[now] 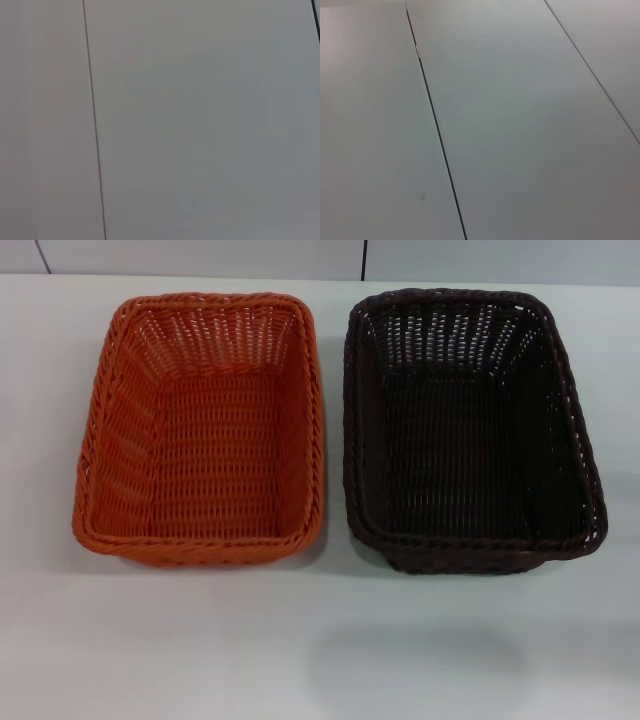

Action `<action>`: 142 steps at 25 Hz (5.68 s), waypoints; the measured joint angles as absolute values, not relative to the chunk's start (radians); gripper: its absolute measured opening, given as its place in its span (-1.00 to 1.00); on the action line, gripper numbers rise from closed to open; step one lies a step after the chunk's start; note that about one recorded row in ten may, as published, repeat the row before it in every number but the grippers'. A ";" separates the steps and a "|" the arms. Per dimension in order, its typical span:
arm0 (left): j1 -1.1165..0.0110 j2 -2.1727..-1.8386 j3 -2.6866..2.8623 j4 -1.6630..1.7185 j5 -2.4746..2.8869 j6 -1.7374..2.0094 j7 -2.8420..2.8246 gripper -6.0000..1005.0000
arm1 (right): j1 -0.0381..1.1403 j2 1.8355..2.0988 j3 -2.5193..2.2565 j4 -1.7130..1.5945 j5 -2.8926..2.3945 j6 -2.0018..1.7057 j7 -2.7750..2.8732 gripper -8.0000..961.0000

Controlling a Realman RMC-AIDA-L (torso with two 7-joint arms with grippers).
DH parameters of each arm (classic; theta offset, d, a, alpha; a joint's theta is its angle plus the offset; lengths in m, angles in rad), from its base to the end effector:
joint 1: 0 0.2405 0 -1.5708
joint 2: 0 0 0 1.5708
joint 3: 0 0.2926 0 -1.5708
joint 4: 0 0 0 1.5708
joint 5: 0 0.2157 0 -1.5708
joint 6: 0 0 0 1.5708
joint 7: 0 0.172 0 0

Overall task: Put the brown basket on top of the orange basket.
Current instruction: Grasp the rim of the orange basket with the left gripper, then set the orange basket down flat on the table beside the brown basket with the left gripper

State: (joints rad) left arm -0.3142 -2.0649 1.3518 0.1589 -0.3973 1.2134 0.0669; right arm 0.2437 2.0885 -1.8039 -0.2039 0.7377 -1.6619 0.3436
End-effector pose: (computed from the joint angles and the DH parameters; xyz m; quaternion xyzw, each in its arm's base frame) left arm -0.4462 0.3261 0.0737 -0.5050 -0.2278 -0.1934 0.8098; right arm 0.3808 0.2872 0.0758 -0.4450 0.1744 0.4780 0.7369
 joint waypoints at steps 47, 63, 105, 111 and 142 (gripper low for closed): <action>-0.275 -2.063 1.240 1.648 -0.515 -1.164 0.317 0.49 | 0.229 2.091 -1.807 -0.193 0.734 -1.658 0.362 0.49; -0.281 -2.067 1.300 1.547 -0.552 -1.138 0.316 0.43 | 0.228 2.089 -1.807 -0.196 0.731 -1.662 0.362 0.49; -0.460 -2.053 1.046 1.258 -0.778 -1.212 0.945 -0.51 | 0.238 2.084 -1.806 -0.198 0.732 -1.661 0.368 0.49; -0.614 -1.989 0.779 1.036 -0.895 -1.377 1.238 -0.52 | 0.238 2.084 -1.807 -0.201 0.732 -1.662 0.368 0.49; -0.832 -2.029 0.836 0.886 -0.834 -1.330 1.952 -0.63 | 0.227 2.091 -1.864 -0.204 0.728 -1.708 0.368 0.49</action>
